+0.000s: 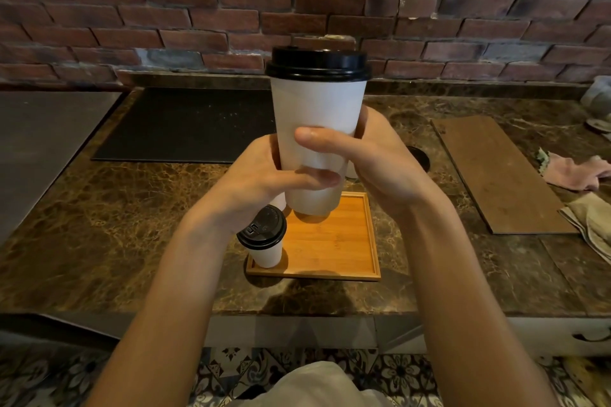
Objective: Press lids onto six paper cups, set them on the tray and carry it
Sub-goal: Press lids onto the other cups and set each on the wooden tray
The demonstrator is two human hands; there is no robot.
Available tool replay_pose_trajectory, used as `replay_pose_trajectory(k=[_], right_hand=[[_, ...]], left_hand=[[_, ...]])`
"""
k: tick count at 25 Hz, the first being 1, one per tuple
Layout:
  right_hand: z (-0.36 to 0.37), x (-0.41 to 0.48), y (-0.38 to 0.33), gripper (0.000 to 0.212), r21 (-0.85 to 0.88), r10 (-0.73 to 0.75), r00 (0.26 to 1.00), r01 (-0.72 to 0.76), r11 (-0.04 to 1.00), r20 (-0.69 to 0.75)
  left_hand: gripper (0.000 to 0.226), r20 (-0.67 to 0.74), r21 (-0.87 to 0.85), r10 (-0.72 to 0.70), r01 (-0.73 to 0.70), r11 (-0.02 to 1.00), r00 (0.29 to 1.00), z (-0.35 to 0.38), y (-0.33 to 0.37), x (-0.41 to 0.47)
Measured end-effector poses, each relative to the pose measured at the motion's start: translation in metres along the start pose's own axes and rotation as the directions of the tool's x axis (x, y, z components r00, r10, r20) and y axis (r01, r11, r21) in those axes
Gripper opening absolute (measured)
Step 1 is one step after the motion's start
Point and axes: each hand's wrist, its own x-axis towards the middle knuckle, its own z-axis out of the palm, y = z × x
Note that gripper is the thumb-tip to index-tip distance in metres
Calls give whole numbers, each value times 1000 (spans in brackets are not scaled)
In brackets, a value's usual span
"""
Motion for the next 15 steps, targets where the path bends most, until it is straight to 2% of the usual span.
replay_pose_trajectory(k=[7, 11, 15], right_hand=[[10, 4, -5, 71, -182, -41, 982, 7, 983, -183], [21, 4, -1, 81, -323, -60, 945, -49, 945, -321], [30, 4, 0, 84, -427, -105, 911, -82, 901, -398]], left_hand=[[59, -223, 142, -15, 48, 989, 975, 2, 0, 5], [45, -305, 233, 21, 53, 971, 952, 5, -2, 9], [44, -364, 264, 23, 80, 961, 931, 7, -6, 12]])
